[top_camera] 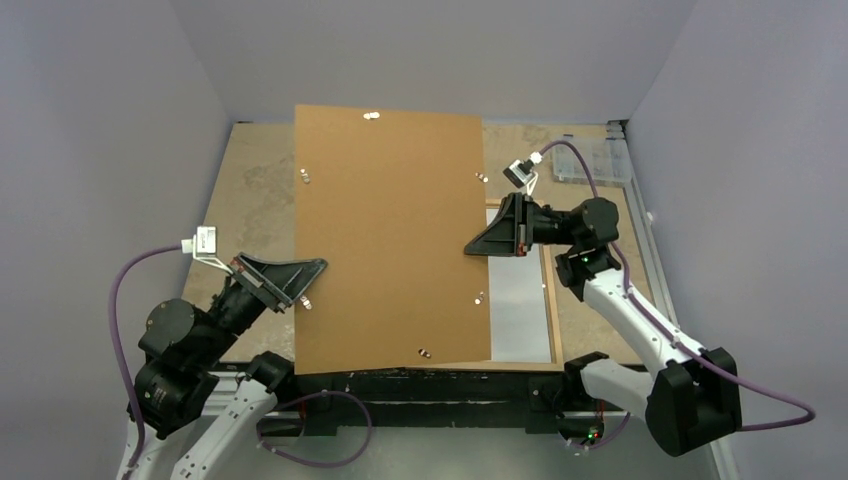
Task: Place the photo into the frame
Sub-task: Adjust the photo frame item, then move the photo frame to the center of the board.
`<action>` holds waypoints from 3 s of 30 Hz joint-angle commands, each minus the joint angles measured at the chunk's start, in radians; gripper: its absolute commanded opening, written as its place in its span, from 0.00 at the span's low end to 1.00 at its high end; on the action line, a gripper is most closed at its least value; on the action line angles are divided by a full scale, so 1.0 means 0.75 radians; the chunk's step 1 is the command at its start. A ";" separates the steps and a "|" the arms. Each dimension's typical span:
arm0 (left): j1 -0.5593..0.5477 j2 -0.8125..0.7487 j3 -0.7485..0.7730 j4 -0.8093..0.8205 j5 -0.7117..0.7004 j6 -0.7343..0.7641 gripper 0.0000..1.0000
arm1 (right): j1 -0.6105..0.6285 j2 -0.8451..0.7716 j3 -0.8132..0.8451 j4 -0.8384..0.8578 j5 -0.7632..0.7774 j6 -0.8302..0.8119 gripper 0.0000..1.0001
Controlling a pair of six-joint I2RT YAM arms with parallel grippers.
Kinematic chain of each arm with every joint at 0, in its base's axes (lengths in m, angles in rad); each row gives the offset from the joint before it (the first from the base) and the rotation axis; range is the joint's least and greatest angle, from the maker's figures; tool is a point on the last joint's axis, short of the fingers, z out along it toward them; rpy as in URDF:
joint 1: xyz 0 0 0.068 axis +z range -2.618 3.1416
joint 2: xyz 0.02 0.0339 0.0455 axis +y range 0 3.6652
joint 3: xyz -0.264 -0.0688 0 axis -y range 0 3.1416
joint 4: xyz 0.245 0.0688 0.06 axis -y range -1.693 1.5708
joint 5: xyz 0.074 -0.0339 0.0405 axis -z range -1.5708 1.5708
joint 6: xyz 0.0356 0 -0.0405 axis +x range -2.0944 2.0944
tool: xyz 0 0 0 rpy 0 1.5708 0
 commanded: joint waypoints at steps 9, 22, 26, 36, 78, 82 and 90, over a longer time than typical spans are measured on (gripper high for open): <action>0.003 0.099 0.011 -0.177 -0.119 0.099 0.39 | 0.010 -0.097 0.140 0.017 -0.004 -0.027 0.00; 0.003 0.212 0.116 -0.562 -0.345 0.196 0.88 | 0.009 -0.118 0.452 -1.326 0.252 -0.945 0.00; 0.003 0.356 0.107 -0.599 -0.313 0.228 0.88 | 0.008 -0.075 0.556 -1.742 0.564 -1.191 0.00; -0.075 0.708 -0.052 -0.344 -0.227 0.229 0.87 | -0.039 -0.100 0.702 -2.113 1.144 -1.396 0.00; -0.508 1.917 0.258 -0.065 -0.418 0.118 0.12 | -0.104 -0.210 0.907 -2.208 1.212 -1.373 0.00; -0.462 1.816 0.156 -0.037 -0.427 0.115 0.08 | -0.105 -0.211 0.844 -2.145 1.152 -1.346 0.00; -0.394 1.712 0.019 -0.023 -0.407 0.112 0.05 | -0.105 -0.192 0.759 -2.034 1.058 -1.282 0.00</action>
